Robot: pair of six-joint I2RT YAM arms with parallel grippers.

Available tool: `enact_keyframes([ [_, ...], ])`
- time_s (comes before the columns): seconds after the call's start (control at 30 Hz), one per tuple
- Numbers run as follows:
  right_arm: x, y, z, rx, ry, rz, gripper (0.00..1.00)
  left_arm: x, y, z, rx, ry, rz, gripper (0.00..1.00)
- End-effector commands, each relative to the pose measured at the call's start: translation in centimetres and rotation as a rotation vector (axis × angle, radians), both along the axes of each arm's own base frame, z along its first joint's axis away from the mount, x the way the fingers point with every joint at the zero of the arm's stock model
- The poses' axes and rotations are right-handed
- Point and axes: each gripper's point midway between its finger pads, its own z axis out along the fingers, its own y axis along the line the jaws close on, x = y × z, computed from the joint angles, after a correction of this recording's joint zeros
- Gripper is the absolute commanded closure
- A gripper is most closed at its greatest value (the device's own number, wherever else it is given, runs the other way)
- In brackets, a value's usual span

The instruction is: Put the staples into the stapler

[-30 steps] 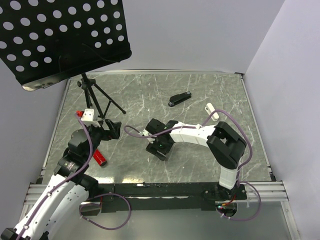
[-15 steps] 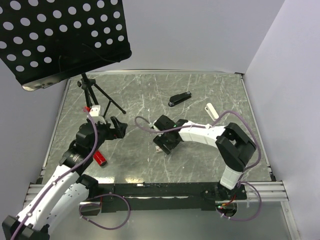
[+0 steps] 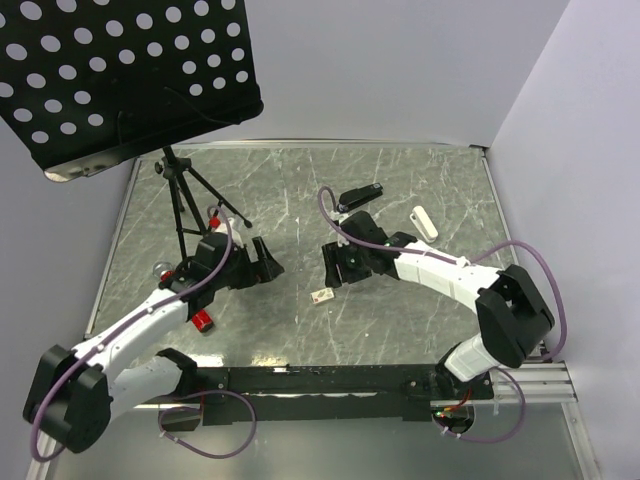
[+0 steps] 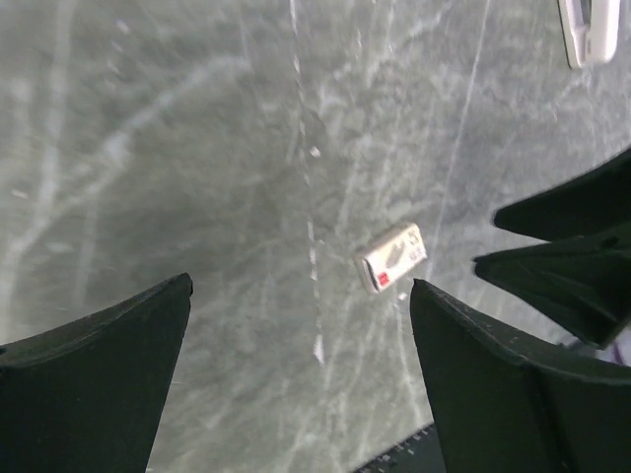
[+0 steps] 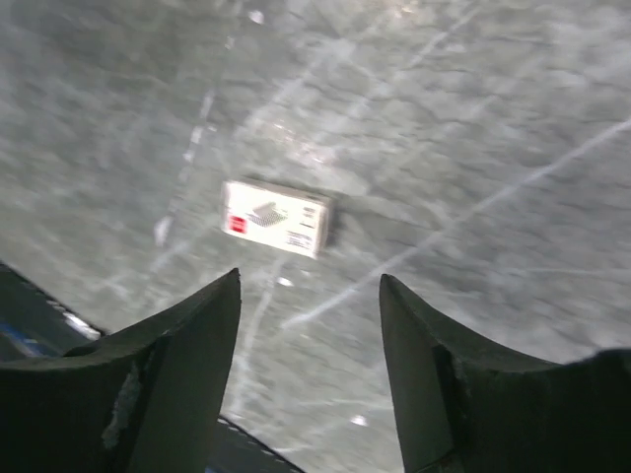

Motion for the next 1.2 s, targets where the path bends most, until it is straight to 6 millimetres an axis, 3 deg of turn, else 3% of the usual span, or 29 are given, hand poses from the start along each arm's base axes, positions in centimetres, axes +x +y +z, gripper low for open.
enact_keyframes([
  [0.0, -0.1, 2.1, -0.8, 0.107, 0.098, -0.08, 0.37, -0.2, -2.8, 0.9, -0.118, 0.039, -0.029, 0.02],
  [0.57, -0.1, 2.9, -5.1, 0.154, 0.218, -0.158, 0.52, -2.2, -5.6, -2.7, -0.108, 0.169, -0.077, 0.01],
  [0.87, -0.6, 2.7, -6.1, 0.185, 0.242, -0.165, 0.61, -3.1, -7.6, -4.5, -0.091, 0.228, -0.119, 0.08],
  [1.17, -1.1, 2.8, -6.1, 0.226, 0.257, -0.159, 0.82, -3.1, -9.6, -5.8, -0.051, 0.249, -0.147, 0.19],
])
